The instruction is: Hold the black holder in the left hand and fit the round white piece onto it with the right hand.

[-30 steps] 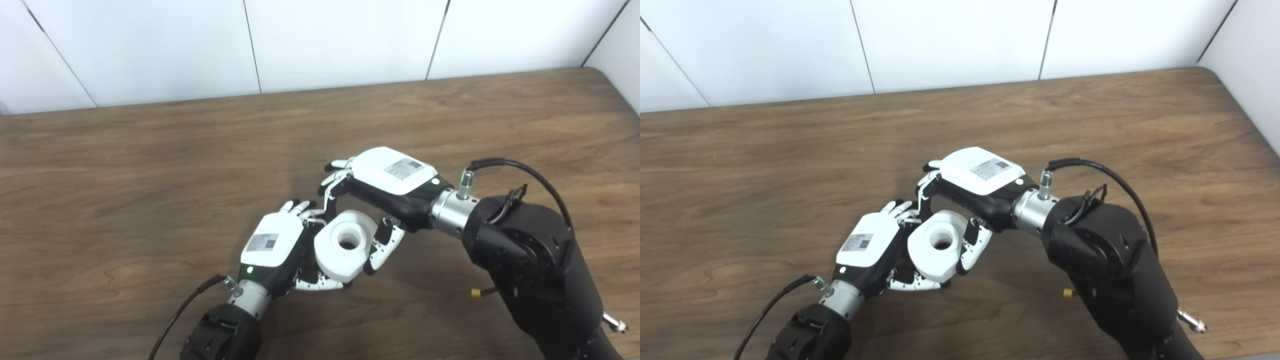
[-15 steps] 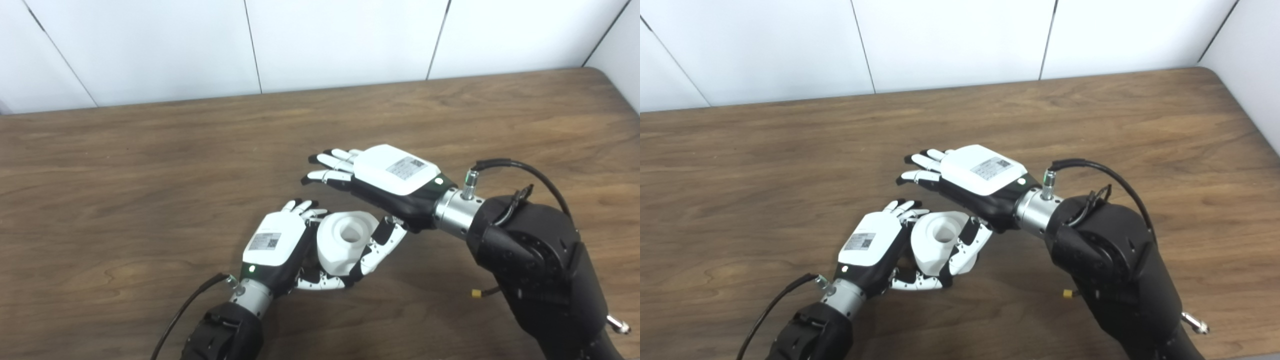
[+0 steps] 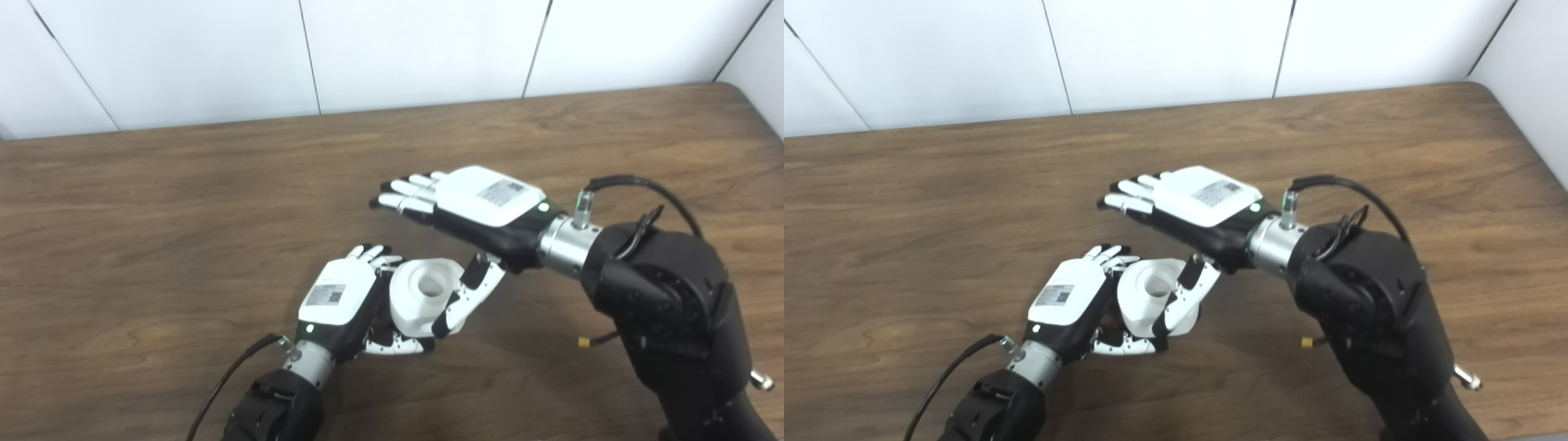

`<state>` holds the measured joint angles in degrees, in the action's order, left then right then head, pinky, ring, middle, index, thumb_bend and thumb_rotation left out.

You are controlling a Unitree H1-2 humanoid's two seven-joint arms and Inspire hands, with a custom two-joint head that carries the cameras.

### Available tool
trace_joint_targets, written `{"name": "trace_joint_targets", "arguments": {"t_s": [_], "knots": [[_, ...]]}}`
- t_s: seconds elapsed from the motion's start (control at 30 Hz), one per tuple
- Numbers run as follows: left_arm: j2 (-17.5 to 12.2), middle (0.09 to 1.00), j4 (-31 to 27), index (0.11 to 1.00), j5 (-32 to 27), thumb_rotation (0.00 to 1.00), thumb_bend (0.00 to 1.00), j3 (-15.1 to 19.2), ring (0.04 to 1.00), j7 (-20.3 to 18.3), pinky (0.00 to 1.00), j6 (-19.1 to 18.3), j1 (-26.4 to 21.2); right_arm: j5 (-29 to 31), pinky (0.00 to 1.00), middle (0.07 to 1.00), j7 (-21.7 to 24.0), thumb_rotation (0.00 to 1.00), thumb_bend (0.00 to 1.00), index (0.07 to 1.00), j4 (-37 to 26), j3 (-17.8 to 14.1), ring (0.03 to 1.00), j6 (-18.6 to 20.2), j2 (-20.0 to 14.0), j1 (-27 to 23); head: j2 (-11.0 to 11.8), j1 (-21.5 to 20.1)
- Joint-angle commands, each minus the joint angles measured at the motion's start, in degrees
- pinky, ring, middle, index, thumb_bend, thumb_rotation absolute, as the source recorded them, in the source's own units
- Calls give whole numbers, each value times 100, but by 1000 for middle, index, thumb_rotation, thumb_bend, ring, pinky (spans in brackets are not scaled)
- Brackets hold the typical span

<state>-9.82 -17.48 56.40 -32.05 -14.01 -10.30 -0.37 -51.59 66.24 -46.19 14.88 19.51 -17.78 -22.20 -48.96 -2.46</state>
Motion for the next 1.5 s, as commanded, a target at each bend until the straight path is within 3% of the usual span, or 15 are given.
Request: {"name": "trace_joint_targets", "arguments": {"t_s": [0.0, 0.1, 0.23, 0.27, 0.33, 0.47, 0.67, 0.87, 1.47], "knots": [[-38, 801, 272, 485, 66, 49, 522, -164, 914, -424, 962, -37, 96, 17, 1000, 1000, 135, 441, 1000, 984, -236, -106, 1000, 121, -76, -250, -8, -4], [-66, 802, 241, 488, 75, 52, 522, -166, 908, -477, 958, -51, 88, 26, 1000, 1000, 189, 454, 1000, 994, -255, -115, 1000, 183, -119, -317, -15, -18], [-139, 822, 150, 495, 277, 63, 523, -239, 921, -860, 962, -179, 27, 57, 1000, 1000, 182, 475, 1000, 1000, -261, -117, 1000, 234, -175, -344, -29, -25], [-155, 842, 110, 627, 392, 119, 675, -273, 937, -1062, 972, -245, 0, 64, 1000, 1000, 180, 480, 1000, 999, -257, -120, 1000, 252, -184, -341, -29, -19], [-185, 894, 31, 790, 569, 214, 791, -340, 972, -1456, 992, -359, -53, 65, 1000, 1000, 176, 474, 1000, 996, -241, -130, 1000, 287, -193, -322, -37, -7], [-163, 970, -105, 977, 522, 311, 954, -317, 996, -1731, 996, -483, -14, 98, 1000, 1000, 97, 465, 1000, 993, -168, -143, 1000, 295, -196, -241, -43, -22], [-173, 1000, -175, 1000, 359, 384, 995, -270, 1000, -1928, 999, -575, -5, 35, 1000, 1000, -25, 489, 1000, 1000, 5, -113, 1000, 218, -220, -145, -44, 1], [-149, 1000, -279, 1000, 167, 395, 1000, -194, 1000, -2094, 1000, -700, -11, -11, 1000, 1000, -100, 489, 1000, 1000, 134, -110, 1000, 180, -231, -106, -50, -18], [-368, 1000, -929, 1000, 39, 330, 980, 104, 1000, -3034, 1000, -1252, -388, 48, 1000, 1000, -172, 492, 1000, 1000, 289, -149, 1000, 161, -363, -117, 1, 37]]}}
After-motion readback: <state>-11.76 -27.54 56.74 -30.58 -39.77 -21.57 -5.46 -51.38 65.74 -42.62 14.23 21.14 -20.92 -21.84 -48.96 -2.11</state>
